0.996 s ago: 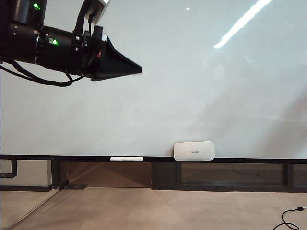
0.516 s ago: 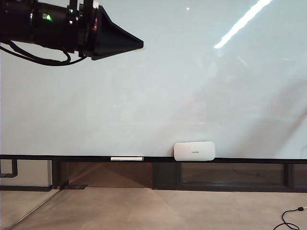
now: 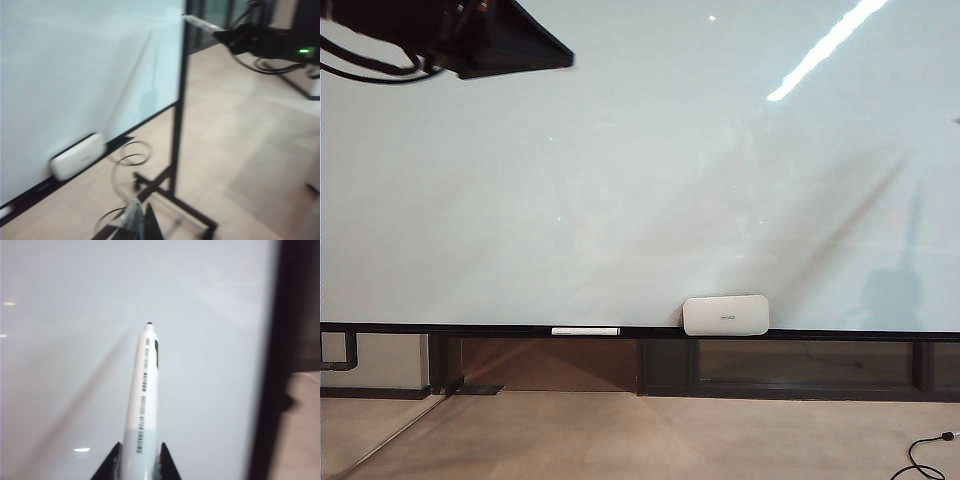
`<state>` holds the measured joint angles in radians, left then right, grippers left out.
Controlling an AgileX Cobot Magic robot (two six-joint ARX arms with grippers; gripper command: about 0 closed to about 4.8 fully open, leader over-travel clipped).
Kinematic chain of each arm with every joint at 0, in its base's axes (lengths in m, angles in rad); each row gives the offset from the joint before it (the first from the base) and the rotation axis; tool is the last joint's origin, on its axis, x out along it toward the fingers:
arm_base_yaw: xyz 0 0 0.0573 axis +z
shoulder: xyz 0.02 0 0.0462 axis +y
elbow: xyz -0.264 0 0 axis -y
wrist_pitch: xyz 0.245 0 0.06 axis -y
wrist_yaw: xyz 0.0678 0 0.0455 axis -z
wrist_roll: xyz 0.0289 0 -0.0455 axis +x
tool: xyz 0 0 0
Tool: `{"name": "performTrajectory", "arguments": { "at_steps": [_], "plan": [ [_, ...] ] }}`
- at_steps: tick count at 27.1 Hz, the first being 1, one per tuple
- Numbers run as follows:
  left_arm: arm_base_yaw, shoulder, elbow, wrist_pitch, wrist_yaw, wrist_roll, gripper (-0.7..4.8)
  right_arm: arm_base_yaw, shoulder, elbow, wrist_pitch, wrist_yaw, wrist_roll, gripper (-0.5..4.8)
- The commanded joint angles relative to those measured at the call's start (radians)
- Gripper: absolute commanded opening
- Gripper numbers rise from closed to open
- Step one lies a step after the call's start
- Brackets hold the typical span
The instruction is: Reach to the right to find the marker pen, pick it up, and write the number 10 on the whiteboard.
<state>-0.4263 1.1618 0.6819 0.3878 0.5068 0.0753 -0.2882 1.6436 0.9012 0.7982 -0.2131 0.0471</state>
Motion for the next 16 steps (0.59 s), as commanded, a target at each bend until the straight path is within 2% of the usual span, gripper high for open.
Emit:
{"name": "performTrajectory", "arguments": {
  "at_steps": [1, 5, 11, 14, 16],
  "plan": [
    [0.011, -0.055, 0.003, -0.066, -0.117, 0.003, -0.06, 0.078, -0.017, 0.003, -0.003, 0.013, 0.005, -0.04],
    [0.018, -0.133, 0.003, -0.151, -0.292, 0.005, -0.06, 0.188, -0.023, 0.011, -0.010, 0.045, 0.005, -0.04],
    [0.053, -0.231, 0.003, -0.216, -0.397, 0.000, -0.06, 0.307, -0.022, 0.059, -0.017, 0.085, 0.008, -0.04],
    [0.074, -0.264, 0.004, -0.237, -0.421, -0.006, -0.06, 0.347, -0.022, 0.112, -0.061, 0.084, 0.013, -0.04],
    [0.072, -0.277, 0.004, -0.254, -0.470, -0.005, -0.06, 0.362, -0.020, 0.159, -0.105, 0.084, 0.013, -0.04]
  ]
}}
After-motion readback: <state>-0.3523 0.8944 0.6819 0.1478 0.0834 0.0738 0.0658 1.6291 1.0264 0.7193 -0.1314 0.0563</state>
